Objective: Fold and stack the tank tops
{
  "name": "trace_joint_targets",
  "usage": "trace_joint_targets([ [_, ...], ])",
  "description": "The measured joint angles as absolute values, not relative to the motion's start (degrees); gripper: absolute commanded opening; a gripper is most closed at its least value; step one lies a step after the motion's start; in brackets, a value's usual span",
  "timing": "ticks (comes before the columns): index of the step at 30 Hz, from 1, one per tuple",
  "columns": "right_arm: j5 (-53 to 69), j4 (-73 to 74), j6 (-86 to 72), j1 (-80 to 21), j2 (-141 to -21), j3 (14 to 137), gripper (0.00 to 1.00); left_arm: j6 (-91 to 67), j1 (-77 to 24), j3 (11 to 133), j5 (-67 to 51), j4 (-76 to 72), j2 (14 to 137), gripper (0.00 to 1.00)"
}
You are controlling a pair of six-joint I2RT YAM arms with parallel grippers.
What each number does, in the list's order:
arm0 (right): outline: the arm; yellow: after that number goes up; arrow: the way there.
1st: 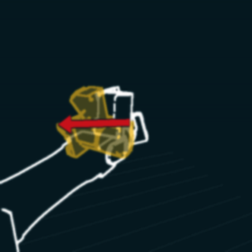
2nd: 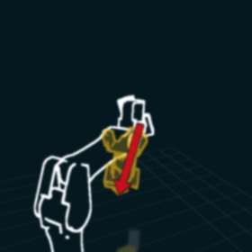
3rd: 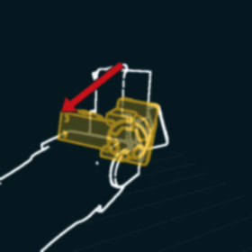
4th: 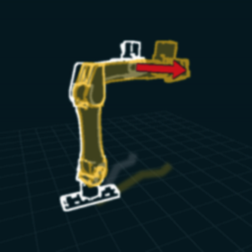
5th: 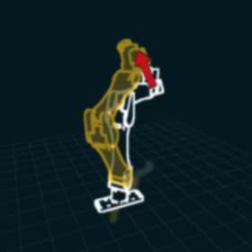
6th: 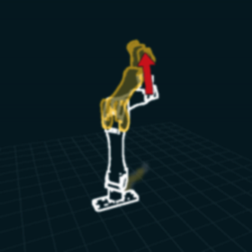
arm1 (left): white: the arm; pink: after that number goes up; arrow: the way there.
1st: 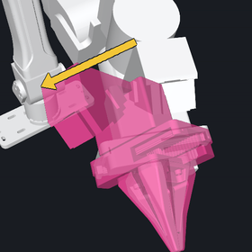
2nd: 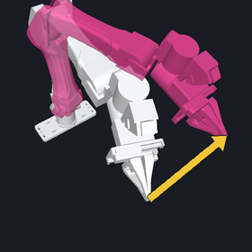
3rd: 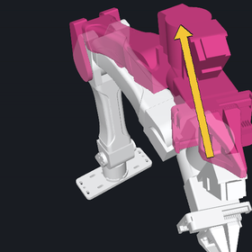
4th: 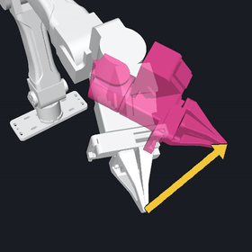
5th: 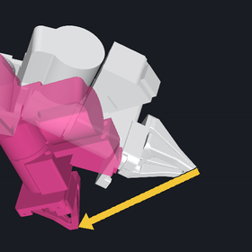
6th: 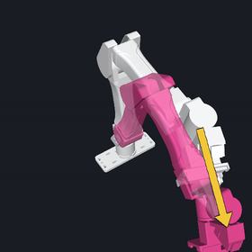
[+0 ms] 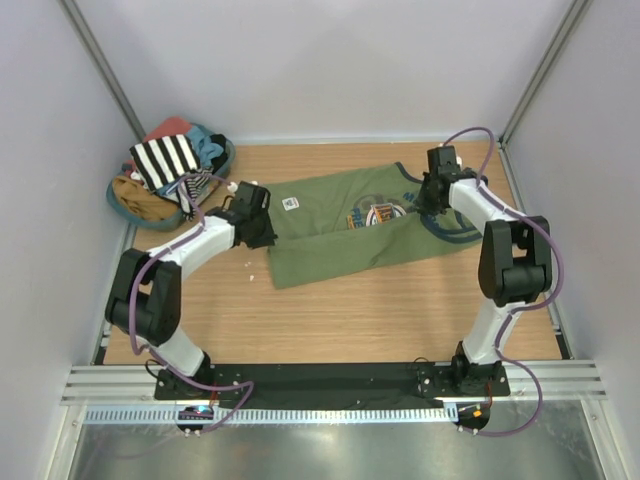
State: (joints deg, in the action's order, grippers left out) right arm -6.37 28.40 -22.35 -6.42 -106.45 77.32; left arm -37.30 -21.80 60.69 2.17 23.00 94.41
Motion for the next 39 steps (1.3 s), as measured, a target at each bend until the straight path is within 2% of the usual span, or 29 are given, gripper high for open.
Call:
trace_joint_targets([
  [6, -6.5, 28.3, -22.4, -6.4, -106.0, 79.6, 0.01, -37.6, -21.8, 61.8, 4.6, 23.8, 92.6, 0.00],
  [12, -6.7, 28.3, -22.6, -6.4, -110.4, 85.6, 0.01, -38.1, -21.6, 65.4, 6.8, 24.7, 95.0, 0.00],
  [14, -6.7, 28.3, -22.7, -6.4, -112.4, 87.1, 0.07, -38.2, -21.2, 66.5, 7.3, 24.7, 96.3, 0.00],
  [16, -6.7, 28.3, -22.8, -6.4, -114.5, 88.2, 0.21, -38.1, -20.7, 67.4, 7.6, 25.0, 97.7, 0.11],
  [17, -6.7, 28.4, -22.9, -6.4, -115.6, 88.7, 0.36, -38.0, -20.6, 68.1, 7.9, 25.2, 98.7, 0.32],
  [18, -6.6, 28.5, -23.3, -6.4, -116.7, 89.2, 0.41, -37.4, -20.5, 68.9, 8.1, 25.5, 99.7, 0.45],
  [20, -6.7, 28.7, -23.2, -6.4, -118.5, 90.0, 0.46, -37.3, -20.3, 70.4, 8.7, 26.0, 101.6, 0.67],
  [23, -6.6, 29.0, -23.5, -6.4, -119.6, 90.5, 0.49, -37.1, -20.2, 70.9, 10.1, 26.6, 102.6, 0.76],
  [27, -6.3, 30.3, -23.5, -6.4, -120.0, 95.0, 0.47, -37.2, -19.7, 72.0, 11.6, 27.3, 102.2, 0.78],
  [31, -6.0, 31.5, -23.0, -6.4, -123.4, 106.4, 0.46, -37.2, -18.2, 77.4, 12.6, 28.5, 102.7, 0.77],
  [35, -5.8, 32.5, -21.9, -6.4, -129.8, 119.1, 0.57, -37.2, -16.4, 86.3, 13.6, 28.6, 106.5, 0.76],
  [39, -5.3, 33.6, -20.6, -6.4, -136.2, 127.1, 0.59, -37.2, -14.6, 94.3, 14.0, 28.5, 114.3, 0.75],
])
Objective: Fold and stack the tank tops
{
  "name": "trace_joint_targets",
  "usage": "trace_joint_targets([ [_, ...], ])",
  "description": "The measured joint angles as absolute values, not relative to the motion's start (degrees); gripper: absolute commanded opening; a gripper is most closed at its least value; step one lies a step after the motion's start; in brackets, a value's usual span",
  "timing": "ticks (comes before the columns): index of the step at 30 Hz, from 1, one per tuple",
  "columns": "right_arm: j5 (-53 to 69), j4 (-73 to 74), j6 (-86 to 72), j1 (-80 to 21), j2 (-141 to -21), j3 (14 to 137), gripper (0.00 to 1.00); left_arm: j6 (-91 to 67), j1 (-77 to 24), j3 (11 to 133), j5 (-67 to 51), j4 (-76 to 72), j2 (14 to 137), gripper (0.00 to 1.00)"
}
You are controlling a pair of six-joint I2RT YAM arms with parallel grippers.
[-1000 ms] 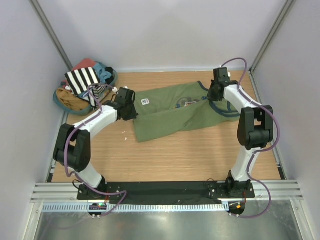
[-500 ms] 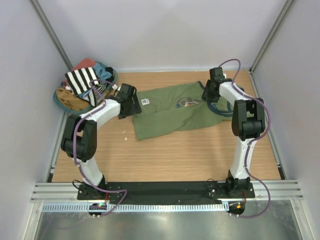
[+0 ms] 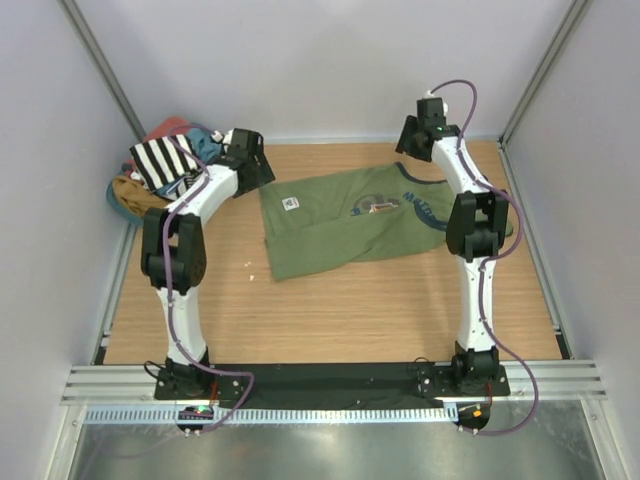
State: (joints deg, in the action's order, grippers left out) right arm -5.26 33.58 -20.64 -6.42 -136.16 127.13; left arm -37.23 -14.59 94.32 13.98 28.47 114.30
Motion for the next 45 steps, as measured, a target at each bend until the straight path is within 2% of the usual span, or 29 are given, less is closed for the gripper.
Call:
trace_joint_targets([
  [5, -3.5, 33.8, -19.4, -6.4, -141.0, 129.3, 0.58, -37.2, -13.2, 99.2, 13.8, 29.5, 122.8, 0.76],
  [11, -0.3, 32.1, -18.5, -6.4, -145.2, 130.3, 0.59, -37.2, -12.9, 102.6, 12.6, 30.7, 128.0, 0.84],
  [21, 1.7, 27.6, -17.1, -6.4, -147.9, 131.0, 0.59, -37.5, -12.8, 107.7, 11.8, 30.5, 131.1, 0.81],
  [22, 1.7, 27.2, -16.8, -6.4, -148.0, 131.0, 0.52, -37.6, -12.8, 108.1, 11.7, 30.5, 131.5, 0.80],
  [25, 1.6, 26.4, -16.1, -6.4, -148.4, 131.1, 0.47, -38.2, -12.8, 109.1, 11.3, 30.6, 133.0, 0.77],
  [30, 1.7, 25.3, -15.8, -6.4, -148.6, 131.1, 0.50, -38.6, -12.7, 110.7, 10.9, 30.6, 134.5, 0.76],
  [32, 1.7, 25.0, -15.7, -6.4, -148.6, 131.1, 0.50, -38.6, -12.7, 111.2, 10.9, 30.7, 134.9, 0.72],
  [33, 1.7, 24.8, -15.6, -6.4, -148.6, 131.1, 0.47, -38.6, -12.7, 111.6, 10.9, 30.7, 135.2, 0.68],
  [34, 1.7, 24.6, -15.6, -6.4, -148.7, 131.1, 0.42, -38.7, -12.6, 112.0, 10.9, 30.7, 135.5, 0.61],
  [37, 1.7, 23.9, -15.5, -6.4, -149.0, 131.1, 0.34, -38.8, -12.5, 113.7, 10.7, 30.7, 136.8, 0.52],
  [41, 1.8, 23.3, -15.6, -6.4, -149.3, 131.1, 0.31, -39.2, -12.3, 114.5, 9.8, 30.6, 137.4, 0.44],
  [42, 2.0, 23.1, -15.6, -6.4, -149.3, 131.1, 0.27, -39.5, -12.3, 114.5, 9.6, 30.5, 137.4, 0.39],
  [44, 2.3, 23.0, -15.7, -6.4, -149.4, 131.1, 0.08, -40.0, -12.3, 114.5, 8.7, 30.4, 137.5, 0.12],
  [45, 2.5, 22.7, -16.0, -6.4, -149.4, 131.1, 0.04, -40.6, -12.2, 114.5, 8.4, 30.4, 137.6, 0.11],
])
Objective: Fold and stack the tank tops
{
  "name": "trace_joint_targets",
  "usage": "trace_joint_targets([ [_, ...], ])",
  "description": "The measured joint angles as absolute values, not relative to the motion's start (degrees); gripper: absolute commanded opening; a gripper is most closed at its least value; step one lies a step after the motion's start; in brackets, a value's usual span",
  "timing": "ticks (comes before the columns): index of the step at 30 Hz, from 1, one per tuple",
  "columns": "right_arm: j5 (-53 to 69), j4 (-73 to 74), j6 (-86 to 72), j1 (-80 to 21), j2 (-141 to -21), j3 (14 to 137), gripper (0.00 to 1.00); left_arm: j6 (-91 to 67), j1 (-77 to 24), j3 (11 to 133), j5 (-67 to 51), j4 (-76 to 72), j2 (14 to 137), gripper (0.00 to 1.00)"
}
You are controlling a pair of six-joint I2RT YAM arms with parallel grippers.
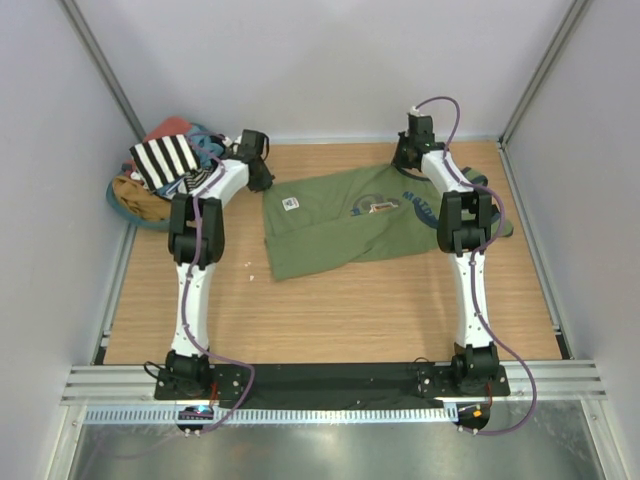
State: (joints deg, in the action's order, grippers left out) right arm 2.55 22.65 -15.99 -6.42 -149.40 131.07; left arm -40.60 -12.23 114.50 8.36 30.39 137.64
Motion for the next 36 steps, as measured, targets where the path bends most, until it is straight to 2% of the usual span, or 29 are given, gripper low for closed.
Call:
trace_joint_targets([
  [1, 2.6, 22.5, -16.3, -6.4, -149.4, 131.1, 0.01, -40.6, -12.2, 114.5, 8.0, 30.2, 137.9, 0.00],
  [8, 0.6, 22.0, -18.4, -6.3, -149.4, 131.2, 0.01, -41.1, -12.0, 120.2, 6.1, 31.0, 141.3, 0.00],
  [17, 0.2, 14.1, -22.7, -4.7, -148.1, 125.5, 0.01, -41.1, -9.1, 132.5, 2.4, 31.8, 148.2, 0.00],
  [36, 3.6, -0.9, -22.8, -4.4, -137.0, 104.9, 0.01, -36.5, -8.4, 121.7, -4.8, 22.9, 140.7, 0.00],
])
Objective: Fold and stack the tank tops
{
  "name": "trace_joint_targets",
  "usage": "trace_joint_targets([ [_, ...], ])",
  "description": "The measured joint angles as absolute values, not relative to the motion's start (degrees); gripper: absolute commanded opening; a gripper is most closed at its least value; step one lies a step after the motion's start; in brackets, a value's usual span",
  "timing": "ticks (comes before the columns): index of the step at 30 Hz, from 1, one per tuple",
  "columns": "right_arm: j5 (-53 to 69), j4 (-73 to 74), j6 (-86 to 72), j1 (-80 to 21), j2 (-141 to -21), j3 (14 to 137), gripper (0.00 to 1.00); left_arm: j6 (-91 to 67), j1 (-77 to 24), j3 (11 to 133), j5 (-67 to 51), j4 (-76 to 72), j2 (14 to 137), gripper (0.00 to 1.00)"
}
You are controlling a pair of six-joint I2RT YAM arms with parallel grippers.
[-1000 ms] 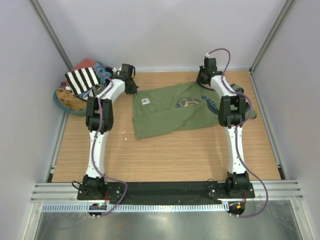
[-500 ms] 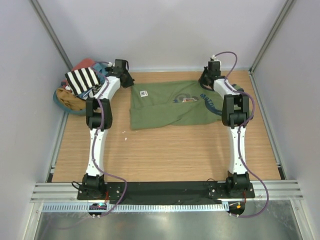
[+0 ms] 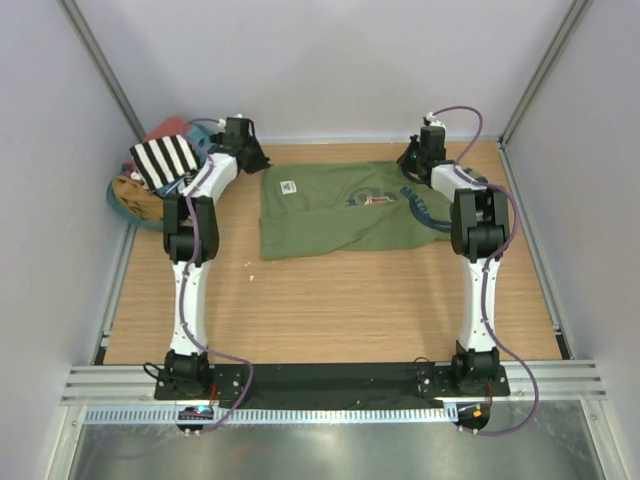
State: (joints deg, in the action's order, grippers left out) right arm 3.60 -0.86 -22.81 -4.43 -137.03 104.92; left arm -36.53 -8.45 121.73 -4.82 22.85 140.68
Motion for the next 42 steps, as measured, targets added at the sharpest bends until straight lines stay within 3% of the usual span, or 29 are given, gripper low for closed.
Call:
trace_joint_targets([
  [42, 2.2, -14.6, -24.6, -4.9, -107.1, 61.6, 0.03, -34.3, -10.6, 78.5, -5.0, 11.3, 110.1, 0.00],
])
